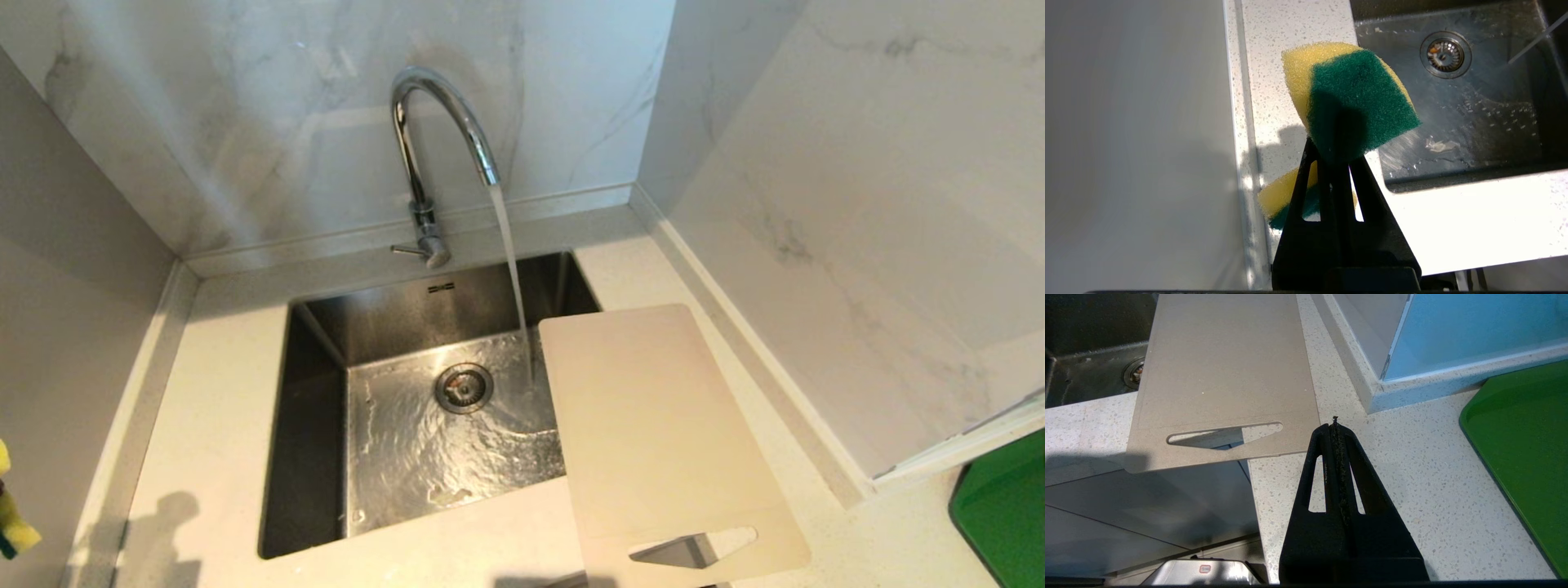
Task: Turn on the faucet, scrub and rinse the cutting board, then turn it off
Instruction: Pick up the cutting board
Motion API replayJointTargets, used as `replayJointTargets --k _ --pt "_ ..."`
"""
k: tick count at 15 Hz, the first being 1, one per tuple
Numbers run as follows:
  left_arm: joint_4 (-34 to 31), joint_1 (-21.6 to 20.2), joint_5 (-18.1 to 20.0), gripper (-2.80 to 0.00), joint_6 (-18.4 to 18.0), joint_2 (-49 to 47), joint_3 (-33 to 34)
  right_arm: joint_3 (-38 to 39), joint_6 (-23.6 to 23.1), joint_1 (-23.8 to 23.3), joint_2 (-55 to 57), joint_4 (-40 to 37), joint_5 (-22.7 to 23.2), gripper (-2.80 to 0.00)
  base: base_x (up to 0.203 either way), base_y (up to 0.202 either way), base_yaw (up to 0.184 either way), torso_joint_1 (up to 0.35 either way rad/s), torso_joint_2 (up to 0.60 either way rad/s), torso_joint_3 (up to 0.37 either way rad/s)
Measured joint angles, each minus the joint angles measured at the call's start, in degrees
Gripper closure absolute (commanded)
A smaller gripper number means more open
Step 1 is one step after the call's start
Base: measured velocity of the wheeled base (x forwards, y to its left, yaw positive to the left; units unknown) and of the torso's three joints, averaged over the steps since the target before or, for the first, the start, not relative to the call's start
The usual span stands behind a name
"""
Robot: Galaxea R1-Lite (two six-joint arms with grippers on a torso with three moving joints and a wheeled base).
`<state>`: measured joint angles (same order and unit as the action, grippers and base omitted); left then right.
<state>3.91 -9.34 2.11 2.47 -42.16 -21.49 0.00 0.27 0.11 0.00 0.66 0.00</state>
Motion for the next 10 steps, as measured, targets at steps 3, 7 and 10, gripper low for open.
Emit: replayJointTargets --k 3,7,10 --pt "0.02 0.23 0.11 0.00 0.05 3.29 2.37 0.00 -0.02 0.05 0.00 -0.02 -0.02 0.00 0.000 0.000 0.000 0.000 0.00 0.000" --pt "-0.13 2.36 -0.54 0.00 0.46 7.03 5.11 0.00 -0.01 0.00 0.00 -0.02 0.00 0.00 0.000 0.000 0.000 0.000 0.00 0.000" --pt "-0.22 2.71 -0.53 0.00 0.45 9.89 7.33 0.00 0.00 0.00 0.00 0.00 0.00 0.00 0.000 0.000 0.000 0.000 0.00 0.000"
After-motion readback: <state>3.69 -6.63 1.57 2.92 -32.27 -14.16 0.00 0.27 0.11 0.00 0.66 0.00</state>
